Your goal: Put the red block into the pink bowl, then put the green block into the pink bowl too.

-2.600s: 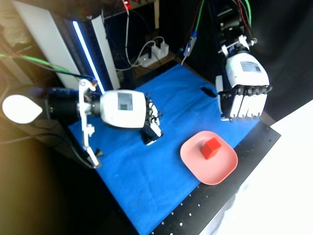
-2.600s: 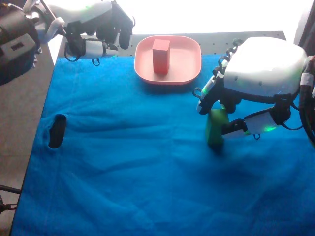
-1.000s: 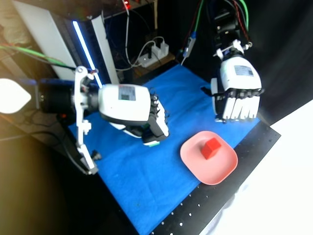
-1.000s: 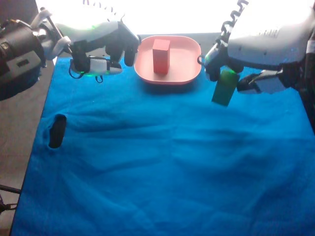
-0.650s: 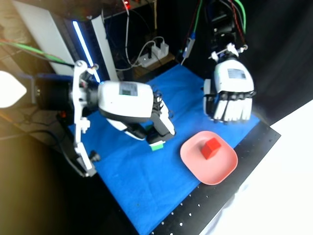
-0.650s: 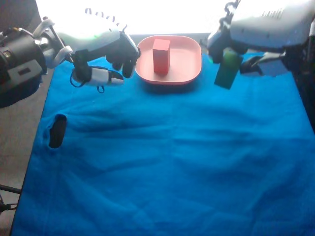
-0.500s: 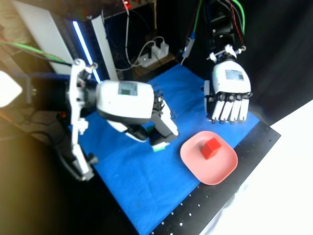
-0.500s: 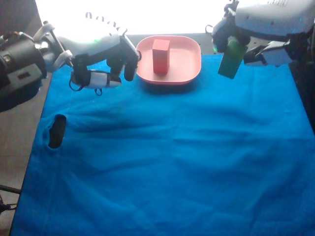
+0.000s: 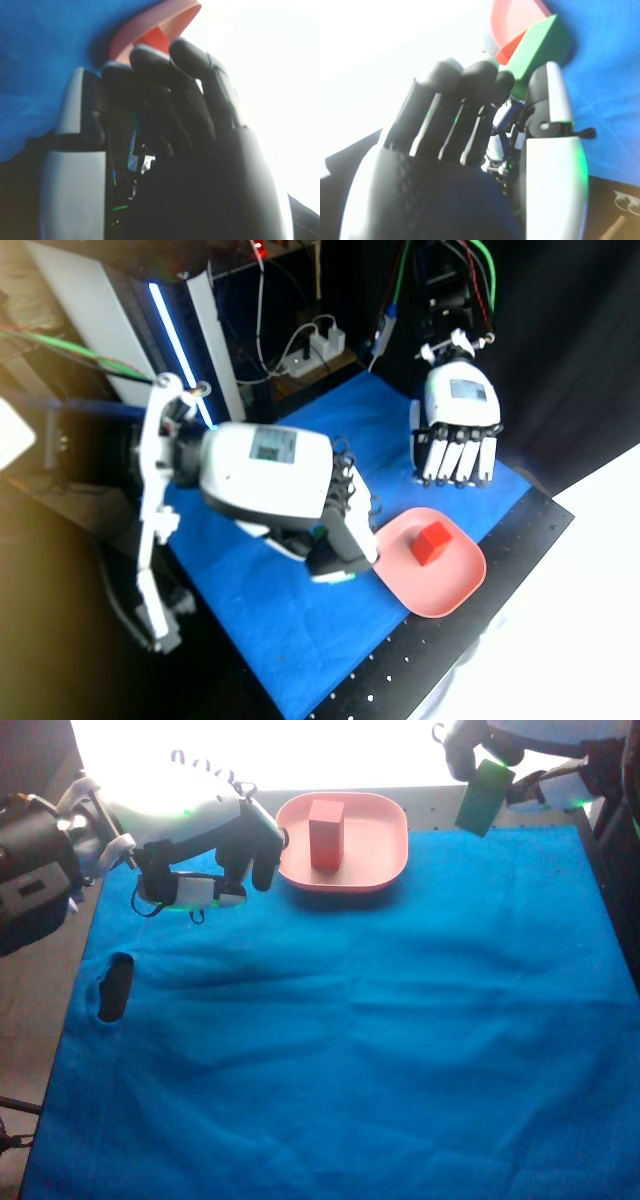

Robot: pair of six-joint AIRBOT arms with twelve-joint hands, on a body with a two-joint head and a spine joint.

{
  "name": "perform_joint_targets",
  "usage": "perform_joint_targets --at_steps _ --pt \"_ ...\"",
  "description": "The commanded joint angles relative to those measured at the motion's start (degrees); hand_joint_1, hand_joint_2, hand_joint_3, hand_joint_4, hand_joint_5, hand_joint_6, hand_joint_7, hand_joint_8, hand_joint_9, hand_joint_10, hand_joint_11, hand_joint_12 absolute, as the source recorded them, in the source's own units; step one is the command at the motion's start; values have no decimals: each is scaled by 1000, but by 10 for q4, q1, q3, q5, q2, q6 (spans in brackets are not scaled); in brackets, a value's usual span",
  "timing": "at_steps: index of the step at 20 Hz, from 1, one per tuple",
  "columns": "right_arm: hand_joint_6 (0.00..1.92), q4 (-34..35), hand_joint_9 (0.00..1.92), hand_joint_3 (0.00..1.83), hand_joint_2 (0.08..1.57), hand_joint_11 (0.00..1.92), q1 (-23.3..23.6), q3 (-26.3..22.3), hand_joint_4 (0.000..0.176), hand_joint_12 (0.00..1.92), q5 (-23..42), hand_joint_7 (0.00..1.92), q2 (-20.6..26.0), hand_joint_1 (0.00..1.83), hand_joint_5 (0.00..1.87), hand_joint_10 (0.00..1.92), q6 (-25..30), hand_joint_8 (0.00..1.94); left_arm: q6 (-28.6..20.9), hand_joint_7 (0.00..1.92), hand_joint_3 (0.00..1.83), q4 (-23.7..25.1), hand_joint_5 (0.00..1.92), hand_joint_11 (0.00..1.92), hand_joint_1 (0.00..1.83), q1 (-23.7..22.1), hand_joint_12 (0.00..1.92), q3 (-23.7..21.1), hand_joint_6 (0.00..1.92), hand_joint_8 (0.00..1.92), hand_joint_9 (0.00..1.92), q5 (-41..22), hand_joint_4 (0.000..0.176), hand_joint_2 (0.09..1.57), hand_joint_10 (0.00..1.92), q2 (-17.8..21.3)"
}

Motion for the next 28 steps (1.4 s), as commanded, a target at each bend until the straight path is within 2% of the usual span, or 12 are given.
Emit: perform_joint_targets --at_steps 1,2,4,6,10,13,14,15,16,18,20,28 --pt "766 14 1116 1 1126 888 14 4 0 1804 36 1009 -3 1264 949 1356 -4 1233 2 958 1 -11 874 408 1249 -5 1698 -4 963 1254 709 -71 0 1144 1355 4" --pt "908 15 1068 3 1109 678 19 8 0 1898 35 1059 -4 1185 986 1493 -4 1273 2 961 1 -8 850 378 1244 -5 1668 -10 1003 1241 706 -77 0 1149 1297 9" --pt "914 16 1160 0 1099 1014 27 14 0 1920 33 1108 -5 1168 1012 1899 -4 1705 2 948 1 -4 805 462 1230 -2 1612 -23 1079 1241 742 -91 0 1164 1199 17" --pt "952 17 1082 1 1110 1103 31 22 0 1921 31 981 -13 1165 988 1806 -4 1543 2 903 1 -2 772 506 1208 5 1620 -37 1142 1300 749 -111 0 1186 1228 27" --pt "834 19 1299 0 1076 1377 36 44 0 1921 30 1122 -36 1185 1061 1920 -4 1787 2 847 1 -2 742 482 1185 17 1614 -58 1216 1354 681 -144 0 1209 1289 41" --pt "705 27 1136 0 1065 1010 38 61 0 1550 30 1171 -53 1283 1031 1195 -4 906 2 862 0 8 822 574 1191 23 1541 -75 1117 1317 710 -166 0 1185 1224 51" --pt "636 27 1152 0 1064 992 39 65 0 1583 30 1161 -58 1286 1052 1186 -4 932 2 856 0 11 835 576 1188 24 1489 -80 1103 1314 714 -170 0 1183 1162 54" --pt "696 28 1001 2 1067 548 41 71 0 1621 30 1156 -66 1279 1035 986 -4 908 2 835 0 19 828 528 1187 26 1530 -90 1094 1362 670 -179 0 1191 1186 59" --pt "768 28 970 1 1074 409 42 76 0 1590 30 1142 -72 1263 1017 812 -4 893 2 821 1 23 800 505 1183 28 1555 -95 1119 1396 649 -184 0 1203 1213 61" --pt "886 33 1061 1 1091 720 43 89 0 1452 30 1117 -87 1248 964 724 -4 899 2 832 0 28 811 531 1196 33 1626 -103 1079 1409 644 -194 0 1198 1260 61" --pt "709 34 1115 1 1102 959 43 106 0 1523 30 1060 -107 1270 994 1080 -5 1101 5 708 2 31 736 428 1163 36 1824 -112 1187 1600 507 -207 0 1256 1458 61" --pt "762 36 1088 1 1085 792 43 149 0 1335 30 1101 -165 1263 1013 722 -5 965 11 649 2 33 630 314 1164 37 1921 -121 1270 1760 409 -228 0 1311 1851 55"
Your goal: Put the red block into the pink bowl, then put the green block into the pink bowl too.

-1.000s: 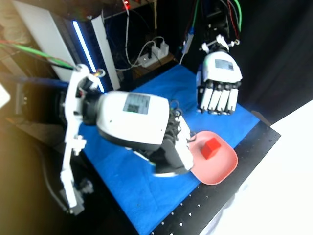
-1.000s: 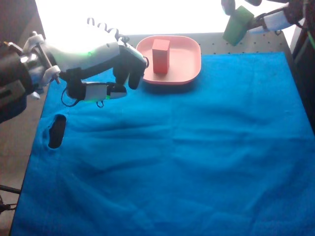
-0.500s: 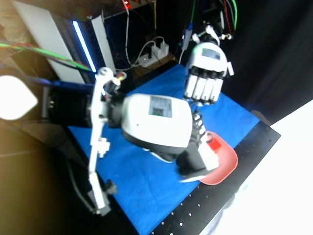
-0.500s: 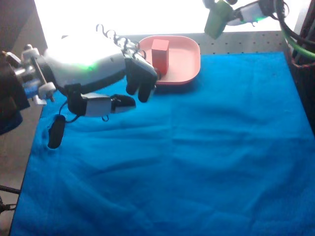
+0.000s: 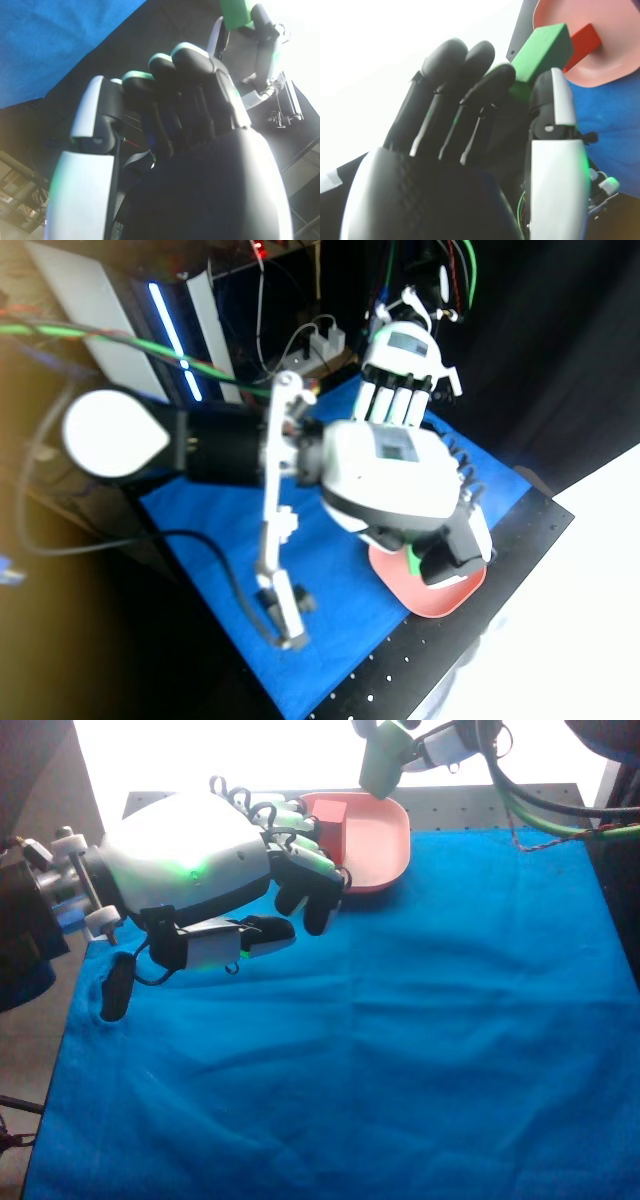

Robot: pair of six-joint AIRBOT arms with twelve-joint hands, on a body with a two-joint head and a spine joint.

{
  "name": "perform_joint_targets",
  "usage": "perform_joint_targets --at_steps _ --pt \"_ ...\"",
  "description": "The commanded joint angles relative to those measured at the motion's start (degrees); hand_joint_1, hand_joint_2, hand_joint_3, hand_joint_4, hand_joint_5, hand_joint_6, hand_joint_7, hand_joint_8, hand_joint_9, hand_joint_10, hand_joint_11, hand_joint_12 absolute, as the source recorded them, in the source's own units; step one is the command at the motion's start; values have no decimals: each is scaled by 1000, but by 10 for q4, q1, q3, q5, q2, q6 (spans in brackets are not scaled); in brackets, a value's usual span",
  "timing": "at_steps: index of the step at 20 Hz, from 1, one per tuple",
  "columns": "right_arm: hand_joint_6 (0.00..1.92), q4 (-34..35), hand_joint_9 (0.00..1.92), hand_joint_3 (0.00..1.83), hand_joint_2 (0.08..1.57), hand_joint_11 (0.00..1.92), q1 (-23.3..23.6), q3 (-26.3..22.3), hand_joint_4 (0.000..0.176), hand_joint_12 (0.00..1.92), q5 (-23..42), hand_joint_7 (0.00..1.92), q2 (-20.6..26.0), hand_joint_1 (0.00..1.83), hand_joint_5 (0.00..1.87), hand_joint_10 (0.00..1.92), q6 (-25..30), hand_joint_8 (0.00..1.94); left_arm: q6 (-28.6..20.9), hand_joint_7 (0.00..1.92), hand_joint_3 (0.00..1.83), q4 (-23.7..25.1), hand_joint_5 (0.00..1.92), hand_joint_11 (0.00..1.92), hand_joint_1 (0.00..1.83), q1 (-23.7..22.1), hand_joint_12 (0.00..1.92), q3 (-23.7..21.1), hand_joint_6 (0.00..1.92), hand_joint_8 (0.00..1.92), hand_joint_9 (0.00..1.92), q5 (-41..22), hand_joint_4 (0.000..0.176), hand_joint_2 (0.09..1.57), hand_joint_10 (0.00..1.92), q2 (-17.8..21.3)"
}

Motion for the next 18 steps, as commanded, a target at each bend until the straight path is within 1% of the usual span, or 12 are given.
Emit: perform_joint_targets --at_steps 1,2,3,6,9,10,12,14,15,16,17,18 --pt "829 12 1060 1 1094 707 10 7 0 1357 42 1085 -2 1249 988 655 -5 965 1 690 0 -20 700 296 1183 -5 1921 -3 1181 1688 423 -72 0 1278 1814 -5" --pt "822 13 1044 1 1103 672 8 12 0 1444 42 1057 -8 1247 982 671 -5 1026 1 701 0 -20 716 290 1187 -5 1921 -3 1160 1667 423 -73 0 1269 1772 -5" --pt "746 18 1092 0 1095 777 4 18 0 1500 42 1078 -13 1267 1003 754 -5 1032 1 711 0 -20 710 266 1184 -5 1921 -3 1173 1649 426 -75 0 1267 1756 -6" --pt "831 42 1208 1 1082 912 -12 41 0 1159 42 1132 -32 1264 988 510 -5 891 1 711 2 -20 693 284 1183 -5 1921 -5 1193 1656 444 -79 0 1271 1750 -5" --pt "760 46 1240 1 1071 883 -25 54 0 1245 42 1149 -41 1271 1023 470 -5 873 1 714 0 -19 661 272 1183 -5 1921 -5 1226 1668 449 -80 0 1281 1775 -4" --pt "682 50 1197 0 1072 771 -28 57 0 1402 42 1122 -41 1272 1058 526 -5 937 1 716 0 -20 657 257 1183 -5 1921 -5 1228 1666 453 -80 0 1281 1788 -4" --pt "615 55 1108 0 1072 823 -30 62 0 1499 42 1115 -44 1283 1071 873 -5 994 1 758 0 -20 694 335 1195 -5 1921 -5 1181 1603 506 -79 0 1258 1751 -4" --pt "790 56 1088 1 1084 771 -31 62 0 1355 42 1117 -44 1267 998 729 -5 937 1 751 0 -20 720 307 1196 -5 1921 -5 1152 1612 493 -78 0 1254 1719 -4" --pt "698 56 1133 2 1087 870 -33 63 0 1440 42 1101 -45 1277 1010 832 -5 1014 1 753 0 -20 730 275 1196 -5 1921 -5 1146 1603 478 -78 0 1250 1712 -4" --pt "634 56 1122 0 1085 858 -34 63 0 1498 42 1098 -45 1280 1036 892 -5 1032 1 747 0 -20 717 250 1195 -5 1921 -5 1158 1615 462 -78 0 1254 1735 -4" --pt "629 56 1098 1 1089 849 -35 64 0 1519 42 1085 -46 1278 1032 939 -5 1058 1 649 0 -20 787 314 1079 -5 1921 -5 1230 1484 495 -78 0 1215 1720 -4" --pt "621 57 1114 0 1097 901 -36 64 0 1579 42 1068 -46 1277 1021 1061 -5 1102 1 619 1 -20 781 361 1038 -5 1921 -5 1276 1491 524 -77 0 1217 1757 -4"
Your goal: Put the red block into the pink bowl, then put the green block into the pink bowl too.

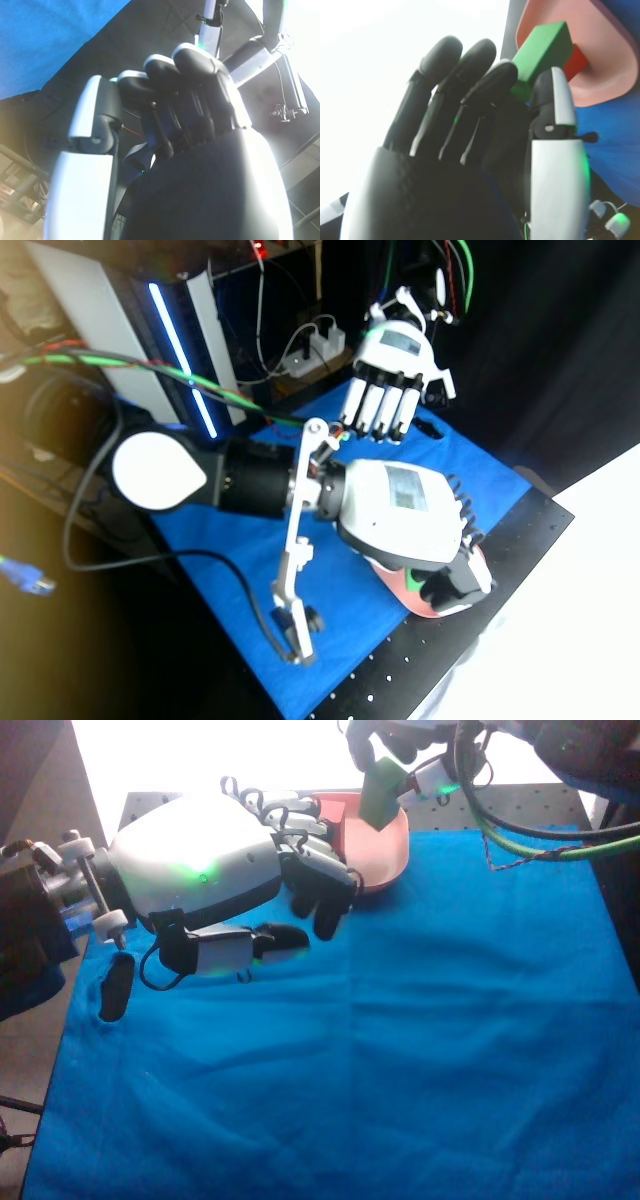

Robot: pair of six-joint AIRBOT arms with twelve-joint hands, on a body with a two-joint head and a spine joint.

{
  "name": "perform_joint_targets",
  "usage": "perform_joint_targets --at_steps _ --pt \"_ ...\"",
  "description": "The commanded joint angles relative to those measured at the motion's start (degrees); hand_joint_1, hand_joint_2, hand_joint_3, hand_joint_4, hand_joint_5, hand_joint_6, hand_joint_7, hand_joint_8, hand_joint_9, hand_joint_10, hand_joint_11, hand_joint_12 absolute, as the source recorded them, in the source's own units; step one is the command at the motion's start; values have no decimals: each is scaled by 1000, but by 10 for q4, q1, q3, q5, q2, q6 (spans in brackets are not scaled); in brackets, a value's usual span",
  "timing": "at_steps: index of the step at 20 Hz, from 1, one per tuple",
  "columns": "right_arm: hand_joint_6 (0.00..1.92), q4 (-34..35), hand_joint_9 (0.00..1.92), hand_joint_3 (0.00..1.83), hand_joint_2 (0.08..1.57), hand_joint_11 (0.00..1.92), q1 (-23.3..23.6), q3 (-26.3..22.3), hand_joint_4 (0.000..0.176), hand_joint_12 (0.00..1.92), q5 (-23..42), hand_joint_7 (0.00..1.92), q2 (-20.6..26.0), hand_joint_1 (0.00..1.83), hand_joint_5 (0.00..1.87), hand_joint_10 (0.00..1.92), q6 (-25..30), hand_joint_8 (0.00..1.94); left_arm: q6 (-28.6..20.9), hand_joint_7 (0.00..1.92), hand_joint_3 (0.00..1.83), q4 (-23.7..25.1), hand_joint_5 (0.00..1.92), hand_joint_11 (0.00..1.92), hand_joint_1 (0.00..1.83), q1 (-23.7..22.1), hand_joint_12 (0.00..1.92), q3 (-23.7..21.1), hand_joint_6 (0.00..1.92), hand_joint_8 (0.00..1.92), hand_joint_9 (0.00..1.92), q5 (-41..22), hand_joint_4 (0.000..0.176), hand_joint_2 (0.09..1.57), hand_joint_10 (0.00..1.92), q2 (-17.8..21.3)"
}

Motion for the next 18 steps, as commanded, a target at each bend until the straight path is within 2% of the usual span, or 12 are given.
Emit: perform_joint_targets --at_steps 1,4,5,9,10,11,12,13,14,15,16,18 --pt "848 13 1168 0 1086 872 3 4 0 1429 46 1075 -1 1273 1006 807 -4 910 1 598 1 -21 738 334 1016 -5 1921 -1 1348 1481 512 -63 0 1242 1773 0" --pt "906 15 1199 3 1085 795 3 4 0 1393 46 1066 -1 1268 1000 680 -4 890 1 624 0 -22 777 359 1038 -5 1921 -1 1290 1421 535 -64 0 1220 1696 0" --pt "900 15 1216 0 1085 806 3 4 0 1290 46 1073 -1 1270 1006 564 -4 867 1 723 2 -22 722 332 1159 -5 1921 -1 1199 1570 503 -64 0 1248 1680 -1" --pt "877 15 1258 1 1078 901 2 4 0 1386 46 1085 -2 1272 1019 621 -4 852 1 608 0 -23 751 336 1011 -4 1921 0 1329 1414 493 -63 0 1234 1718 -1" --pt "908 15 1244 1 1086 885 2 4 0 1344 46 1067 -2 1268 1001 583 -4 878 1 741 0 -24 717 333 1154 -4 1921 0 1211 1532 504 -63 0 1246 1699 -1" --pt "373 15 1254 2 1024 827 2 4 0 1270 46 1179 -2 1357 890 467 -4 688 1 778 0 -24 720 332 1186 -4 1921 0 1174 1535 521 -63 0 1242 1675 -1" --pt "143 15 1268 0 1005 776 2 4 0 1286 46 1232 -2 1378 915 406 -4 588 1 795 0 -24 745 351 1199 -4 1921 0 1132 1525 545 -63 0 1232 1671 -1" --pt "54 15 1295 0 993 794 1 4 0 1362 46 1259 -3 1385 906 411 -4 545 1 783 1 -24 723 329 1195 -4 1921 0 1161 1549 528 -63 0 1240 1695 -1" --pt "12 15 1181 1 993 816 1 4 0 1575 46 1242 -3 1385 896 865 -4 594 1 639 1 -24 748 286 1052 -4 1921 0 1291 1485 489 -63 0 1234 1742 -1" --pt "2 15 1121 1 1007 785 1 5 0 1435 45 1209 -3 1378 850 759 -4 629 1 606 0 -24 758 307 1035 -4 1921 0 1310 1446 493 -62 0 1230 1736 -1" --pt "5 15 1156 0 998 794 1 5 0 1321 45 1123 -3 1230 817 542 -4 279 1 629 0 -24 783 348 1033 -4 1921 1 1279 1422 528 -62 0 1216 1723 -1" --pt "1 15 1221 0 968 807 1 5 0 1300 45 1158 -4 1194 818 308 -4 58 1 614 0 -24 774 310 1025 -4 1921 1 1295 1434 493 -62 0 1222 1743 -1"
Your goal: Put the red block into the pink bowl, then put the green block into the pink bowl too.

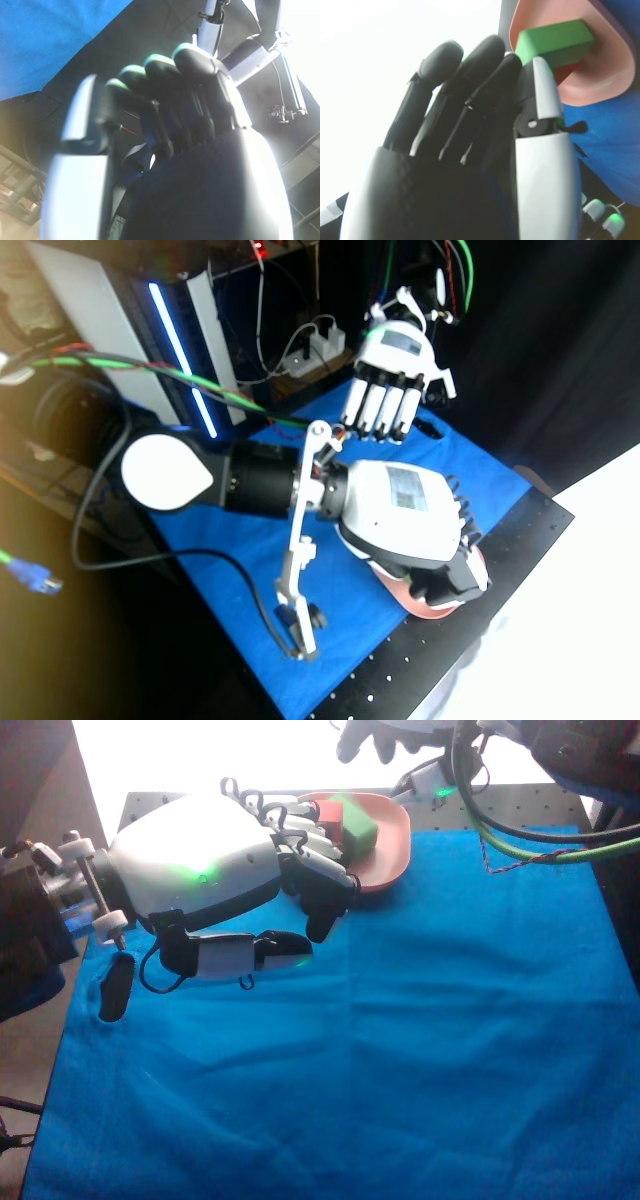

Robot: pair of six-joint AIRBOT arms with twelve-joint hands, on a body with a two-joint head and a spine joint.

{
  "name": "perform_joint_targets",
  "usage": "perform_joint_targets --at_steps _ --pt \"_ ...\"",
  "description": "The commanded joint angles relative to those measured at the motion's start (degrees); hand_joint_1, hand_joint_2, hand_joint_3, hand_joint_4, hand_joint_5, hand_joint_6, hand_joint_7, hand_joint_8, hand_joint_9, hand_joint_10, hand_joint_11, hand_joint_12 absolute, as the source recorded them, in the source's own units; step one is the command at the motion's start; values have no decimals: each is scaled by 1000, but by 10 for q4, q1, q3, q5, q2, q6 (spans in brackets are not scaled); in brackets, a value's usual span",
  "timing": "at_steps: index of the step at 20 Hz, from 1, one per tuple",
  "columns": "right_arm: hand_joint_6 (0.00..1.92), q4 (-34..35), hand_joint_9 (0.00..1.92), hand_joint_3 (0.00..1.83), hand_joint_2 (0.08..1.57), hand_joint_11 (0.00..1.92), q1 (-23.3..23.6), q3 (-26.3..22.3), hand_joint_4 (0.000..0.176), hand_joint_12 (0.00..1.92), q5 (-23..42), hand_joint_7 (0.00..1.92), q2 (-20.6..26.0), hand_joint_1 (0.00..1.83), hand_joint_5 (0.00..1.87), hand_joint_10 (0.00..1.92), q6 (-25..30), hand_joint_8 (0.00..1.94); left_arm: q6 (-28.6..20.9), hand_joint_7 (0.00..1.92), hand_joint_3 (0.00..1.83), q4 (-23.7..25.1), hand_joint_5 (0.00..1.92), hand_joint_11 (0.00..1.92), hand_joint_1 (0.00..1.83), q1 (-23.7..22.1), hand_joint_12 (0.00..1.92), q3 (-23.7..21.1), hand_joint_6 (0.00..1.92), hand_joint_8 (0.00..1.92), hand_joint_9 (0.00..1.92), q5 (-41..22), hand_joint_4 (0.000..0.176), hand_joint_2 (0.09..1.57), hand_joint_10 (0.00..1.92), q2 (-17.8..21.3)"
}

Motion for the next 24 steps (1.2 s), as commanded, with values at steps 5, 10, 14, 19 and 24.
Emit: perform_joint_targets --at_steps 5,10,14,19,24 --pt "5 12 1302 0 952 886 5 1 0 1227 45 1149 1 1196 847 108 -4 17 1 742 2 -23 702 350 1170 -5 1921 2 1206 1573 534 -60 0 1251 1716 -1" --pt "0 27 1193 2 950 699 5 -20 0 1162 45 1075 25 1109 799 16 -4 0 19 698 2 -61 642 353 1161 -5 1921 10 1274 1667 457 -55 0 1290 1694 3" --pt "0 53 978 0 882 629 5 -57 0 1084 61 875 58 1113 620 0 -4 0 58 774 0 -121 802 469 1183 -5 1556 10 1099 1494 577 -60 0 1219 1350 21" --pt "0 101 709 0 771 375 11 -106 0 790 110 624 125 954 354 1 -4 2 90 549 0 -182 513 364 1005 -4 1434 8 571 939 554 -70 0 1022 1118 51" --pt "0 109 556 1 738 237 27 -162 55 744 128 486 183 875 281 0 -4 0 108 567 0 -236 459 230 1050 4 1578 0 103 354 504 -97 0 976 921 87"
